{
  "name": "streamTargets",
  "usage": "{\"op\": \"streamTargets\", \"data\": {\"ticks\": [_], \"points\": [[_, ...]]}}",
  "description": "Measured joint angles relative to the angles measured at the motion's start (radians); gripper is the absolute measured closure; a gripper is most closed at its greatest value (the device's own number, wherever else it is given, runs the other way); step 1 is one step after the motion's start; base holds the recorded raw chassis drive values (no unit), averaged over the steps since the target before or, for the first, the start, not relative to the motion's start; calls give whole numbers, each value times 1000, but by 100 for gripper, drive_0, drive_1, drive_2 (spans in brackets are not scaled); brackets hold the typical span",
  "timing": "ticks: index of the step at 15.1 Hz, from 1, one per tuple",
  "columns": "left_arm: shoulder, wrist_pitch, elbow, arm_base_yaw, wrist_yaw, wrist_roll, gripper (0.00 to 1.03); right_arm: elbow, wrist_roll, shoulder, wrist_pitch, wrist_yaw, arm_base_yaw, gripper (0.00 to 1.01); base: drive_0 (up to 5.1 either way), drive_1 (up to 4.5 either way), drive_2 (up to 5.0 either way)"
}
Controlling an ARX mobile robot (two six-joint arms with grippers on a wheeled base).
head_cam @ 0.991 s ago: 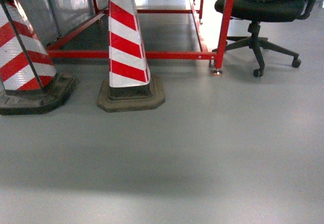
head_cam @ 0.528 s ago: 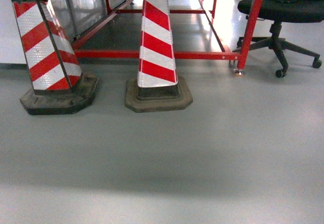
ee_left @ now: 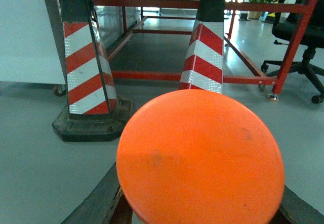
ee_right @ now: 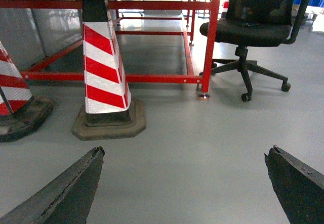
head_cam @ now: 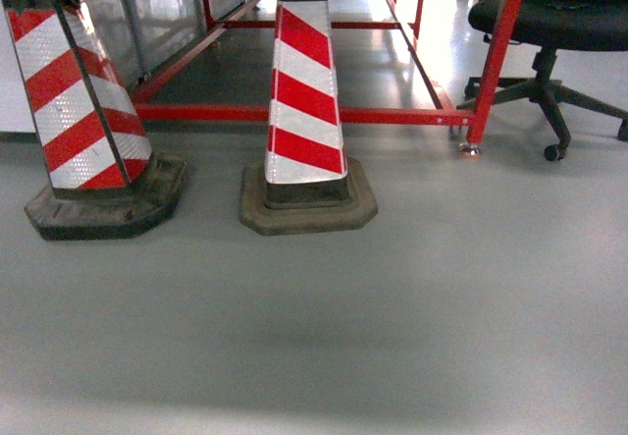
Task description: Pick capacitor and pack into box
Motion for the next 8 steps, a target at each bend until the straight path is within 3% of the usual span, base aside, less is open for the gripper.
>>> {"op": "streamTargets", "data": {"ticks": [8], "points": [[0,3,0,0,0,0,59,0,0,0,1,2,0,3,8,421,-406]]}}
